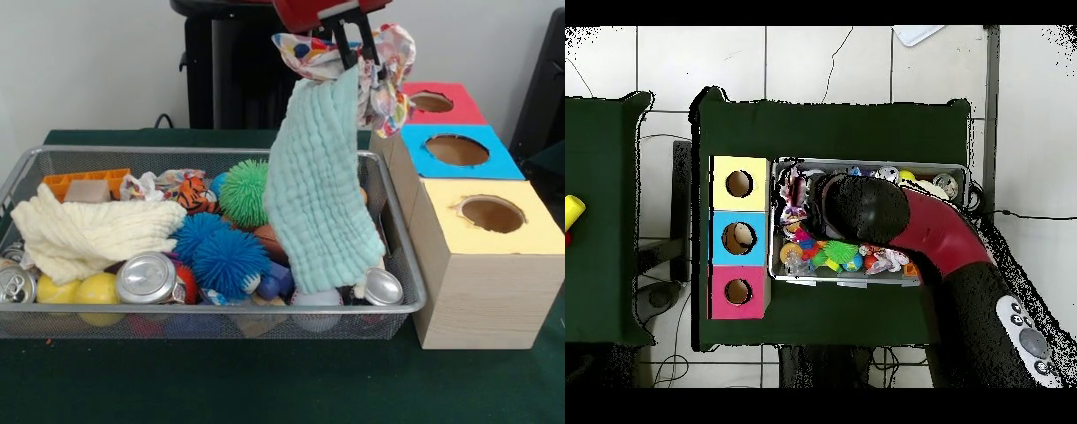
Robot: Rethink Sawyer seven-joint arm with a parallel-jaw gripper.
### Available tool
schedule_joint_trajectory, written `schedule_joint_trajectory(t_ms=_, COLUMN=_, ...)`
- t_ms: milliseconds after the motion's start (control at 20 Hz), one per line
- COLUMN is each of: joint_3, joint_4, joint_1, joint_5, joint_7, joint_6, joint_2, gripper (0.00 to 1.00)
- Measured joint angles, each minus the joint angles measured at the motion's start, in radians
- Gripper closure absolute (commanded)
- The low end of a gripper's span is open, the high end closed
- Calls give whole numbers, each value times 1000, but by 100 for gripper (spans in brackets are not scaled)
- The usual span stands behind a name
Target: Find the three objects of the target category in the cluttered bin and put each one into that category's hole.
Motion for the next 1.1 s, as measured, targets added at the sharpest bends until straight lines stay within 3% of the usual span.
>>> schedule_joint_trajectory(t_ms=700, joint_3=-85, joint_4=-72, joint_1=243, joint_5=-3, joint_7=0, joint_6=-16, joint_2=10, gripper=100)
schedule_joint_trajectory(t_ms=1100, joint_3=-109, joint_4=-72, joint_1=279, joint_5=-2, joint_7=0, joint_6=-94, joint_2=30, gripper=100)
